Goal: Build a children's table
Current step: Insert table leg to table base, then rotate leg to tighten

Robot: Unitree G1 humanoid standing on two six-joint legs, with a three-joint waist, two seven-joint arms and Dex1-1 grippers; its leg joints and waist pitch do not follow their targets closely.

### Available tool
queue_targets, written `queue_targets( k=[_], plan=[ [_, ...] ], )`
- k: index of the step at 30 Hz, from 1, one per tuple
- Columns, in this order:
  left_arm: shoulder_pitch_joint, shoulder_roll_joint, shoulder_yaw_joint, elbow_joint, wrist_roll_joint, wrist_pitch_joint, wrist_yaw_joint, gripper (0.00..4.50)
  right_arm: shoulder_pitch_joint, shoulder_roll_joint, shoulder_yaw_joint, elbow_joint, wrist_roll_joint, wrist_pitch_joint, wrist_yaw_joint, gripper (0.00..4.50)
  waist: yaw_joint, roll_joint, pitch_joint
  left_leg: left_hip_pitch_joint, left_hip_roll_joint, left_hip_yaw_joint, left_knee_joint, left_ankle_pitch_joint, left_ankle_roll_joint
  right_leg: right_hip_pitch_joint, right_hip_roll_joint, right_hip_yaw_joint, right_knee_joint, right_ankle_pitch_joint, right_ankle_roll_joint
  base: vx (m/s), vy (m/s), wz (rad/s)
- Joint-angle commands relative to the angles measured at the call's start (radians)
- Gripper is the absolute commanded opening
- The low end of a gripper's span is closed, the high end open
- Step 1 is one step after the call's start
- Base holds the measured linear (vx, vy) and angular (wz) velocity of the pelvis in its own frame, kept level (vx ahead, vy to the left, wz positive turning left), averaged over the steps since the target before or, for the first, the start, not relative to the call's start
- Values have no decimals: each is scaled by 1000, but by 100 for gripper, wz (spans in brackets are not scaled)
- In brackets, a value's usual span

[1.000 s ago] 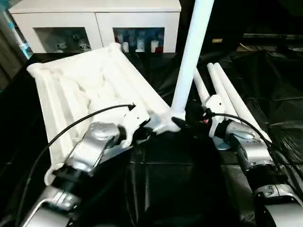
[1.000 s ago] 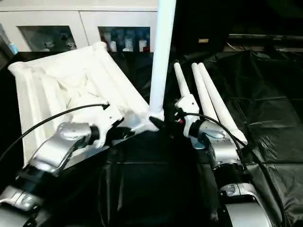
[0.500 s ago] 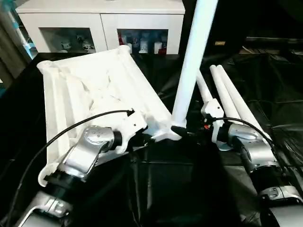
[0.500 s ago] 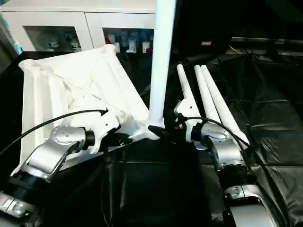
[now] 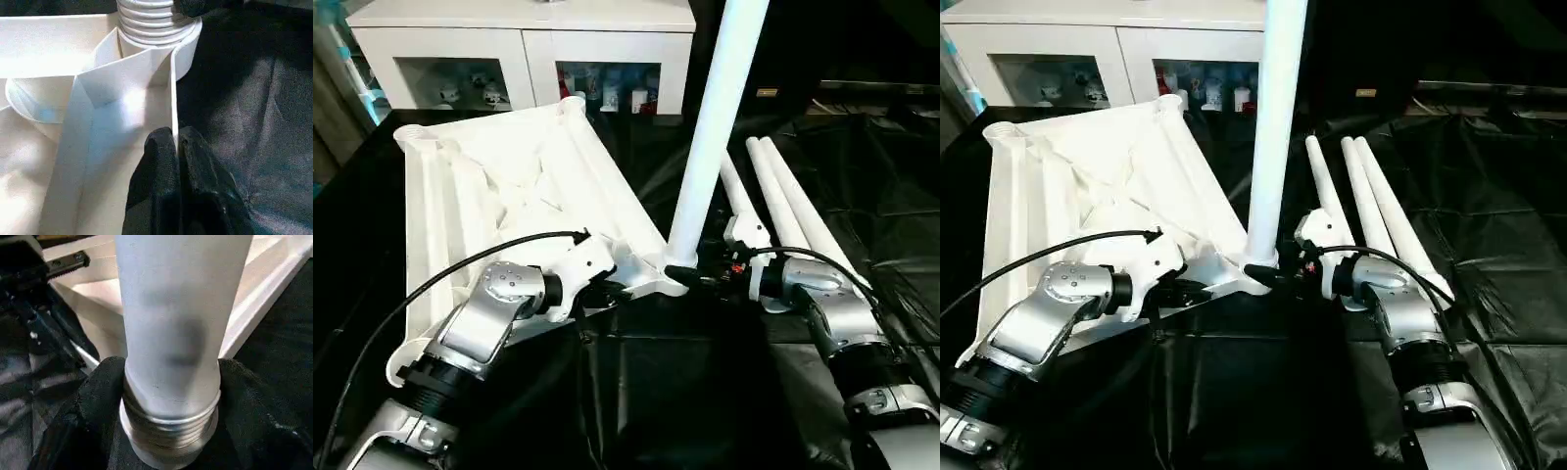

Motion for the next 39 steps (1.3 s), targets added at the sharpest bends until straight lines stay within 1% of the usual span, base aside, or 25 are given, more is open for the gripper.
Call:
queue_targets(
  k=[1, 2, 3, 4, 6, 7, 8, 9, 10, 11, 14, 15, 16, 17, 18, 19, 21, 25, 27, 28, 30, 31, 32, 34, 39],
  plan=[
    [-19, -30, 2, 25, -7, 18, 38, 0, 7, 24, -16, 58, -27, 28, -124, 269, -4, -3, -91, 29, 77, -39, -77, -165, 59, 47, -64, 55, -64, -149, -231, 0, 0, 0],
    [-27, -39, 7, 38, -1, 23, 58, 0, 5, 34, -21, 79, -35, 27, -162, 269, -5, -1, -89, 33, 75, -39, -80, -198, 41, 44, -63, 55, -70, -189, -223, 0, 0, 0],
    [-41, -55, 17, 60, 4, 32, 90, 0, 2, 51, -28, 102, -43, 29, -213, 269, -5, -1, -89, 33, 75, -39, -80, -198, 41, 44, -63, 55, -70, -189, -223, 0, 0, 0],
    [-55, -71, 26, 82, 9, 38, 118, 0, -1, 70, -34, 122, -49, 29, -261, 269, -7, -3, -88, 33, 76, -42, -83, -225, 23, 47, -64, 55, -73, -226, -212, 0, 0, 0],
    [-105, -123, 57, 156, 22, 59, 216, 0, -15, 130, -51, 183, -67, 26, -414, 268, -16, 0, -79, 43, 72, -44, -89, -323, -19, 38, -64, 54, -90, -359, -179, 0, 0, 0],
    [-105, -123, 57, 156, 22, 59, 216, 0, -15, 130, -51, 183, -67, 26, -414, 267, -17, 2, -78, 45, 72, -48, -89, -353, -34, 38, -68, 52, -93, -398, -168, 0, 0, 0],
    [-135, -153, 74, 199, 27, 67, 272, 0, -26, 164, -56, 213, -75, 21, -490, 267, -19, 0, -78, 49, 73, -52, -91, -391, -50, 38, -70, 50, -100, -449, -144, 0, 0, 0],
    [-168, -189, 93, 246, 28, 71, 332, 0, -42, 206, -60, 245, -78, 16, -563, 267, -21, 2, -78, 49, 73, -53, -92, -401, -54, 37, -71, 50, -102, -459, -137, 0, 0, 0],
    [-168, -189, 93, 246, 28, 71, 332, 0, -42, 206, -60, 245, -78, 16, -563, 267, -24, 6, -73, 59, 71, -54, -92, -445, -66, 27, -69, 47, -112, -501, -122, 0, 0, 0],
    [-185, -208, 102, 269, 28, 73, 361, 0, -51, 227, -61, 259, -79, 16, -597, 267, -27, 4, -73, 63, 70, -59, -93, -479, -71, 29, -70, 44, -118, -527, -108, 0, 0, 0],
    [-221, -259, 110, 318, 30, 63, 427, 0, -87, 283, -62, 305, -79, 23, -677, 267, -36, 9, -70, 73, 69, -64, -94, -552, -84, 20, -67, 34, -127, -564, -86, 0, 0, 0],
    [-234, -289, 102, 336, 29, 49, 441, 0, -113, 316, -70, 336, -70, 13, -703, 267, -39, 10, -70, 73, 71, -66, -98, -569, -90, 23, -66, 32, -128, -562, -81, 0, 0, 0],
    [-234, -289, 102, 336, 29, 49, 441, 0, -113, 316, -70, 336, -70, 13, -703, 267, -43, 12, -73, 65, 74, -72, -106, -585, -94, 34, -66, 24, -127, -536, -67, 0, 0, 0],
    [-233, -296, 98, 335, 27, 46, 436, 0, -118, 323, -74, 339, -64, 7, -698, 267, -46, 13, -73, 64, 75, -73, -112, -601, -98, 35, -64, 23, -127, -506, -64, -49, 56, -11],
    [-230, -298, 89, 330, 30, 37, 426, 0, -123, 328, -80, 341, -57, 4, -684, 302, -46, 13, -74, 65, 76, -72, -115, -606, -99, 35, -63, 24, -127, -491, -65, 0, 0, 0],
    [-225, -297, 80, 327, 32, 24, 410, 0, -129, 331, -84, 340, -53, -5, -662, 302, -47, 10, -75, 64, 75, -71, -116, -603, -97, 35, -64, 25, -127, -478, -68, 0, 0, 0],
    [-217, -289, 69, 320, 34, 2, 387, 0, -135, 328, -83, 337, -52, -15, -642, 341, -46, 9, -74, 64, 74, -69, -117, -593, -89, 33, -68, 29, -129, -465, -77, 0, 0, 0],
    [-182, -251, 49, 279, 29, -29, 317, 0, -140, 290, -74, 297, -50, -35, -581, 343, -51, 4, -73, 53, 73, -68, -114, -551, -65, 38, -78, 33, -130, -482, -86, 0, 0, 0],
    [-169, -234, 42, 264, 30, -43, 292, 0, -137, 270, -73, 274, -46, -35, -556, 343, -50, 3, -75, 53, 74, -67, -113, -537, -59, 39, -79, 35, -130, -479, -88, 0, 0, 0],
    [-155, -213, 34, 252, 29, -52, 264, 0, -136, 242, -73, 254, -41, -38, -519, 343, -46, 1, -76, 59, 73, -61, -109, -504, -48, 33, -80, 40, -133, -466, -102, 0, 0, 0],
    [-141, -193, 25, 236, 30, -53, 239, 0, -129, 216, -73, 230, -34, -30, -483, 343, -43, 1, -76, 52, 74, -58, -107, -463, -32, 37, -81, 45, -127, -445, -116, 0, 0, 0],
    [-135, -184, 24, 227, 28, -49, 231, 0, -125, 203, -73, 217, -30, -28, -469, 343, -42, 1, -75, 53, 75, -56, -108, -456, -29, 34, -80, 46, -127, -442, -120, 0, 0, 0],
    [-132, -181, 23, 222, 27, -47, 227, 0, -124, 198, -73, 211, -29, -27, -463, 343, -38, 1, -77, 58, 76, -53, -106, -442, -26, 32, -78, 47, -125, -428, -130, 0, 0, 0],
    [-115, -162, 21, 192, 23, -40, 209, 0, -114, 173, -80, 182, -19, -23, -435, 343, -33, 1, -80, 50, 79, -50, -109, -390, -17, 39, -74, 49, -114, -366, -148, 0, 0, 0],
    [-76, -128, 8, 134, 18, -33, 168, 0, -110, 151, -99, 165, -9, -26, -395, 343, -26, 2, -87, 50, 80, -44, -107, -336, -9, 40, -72, 53, -103, -284, -181, 0, 0, 0]
  ],
)
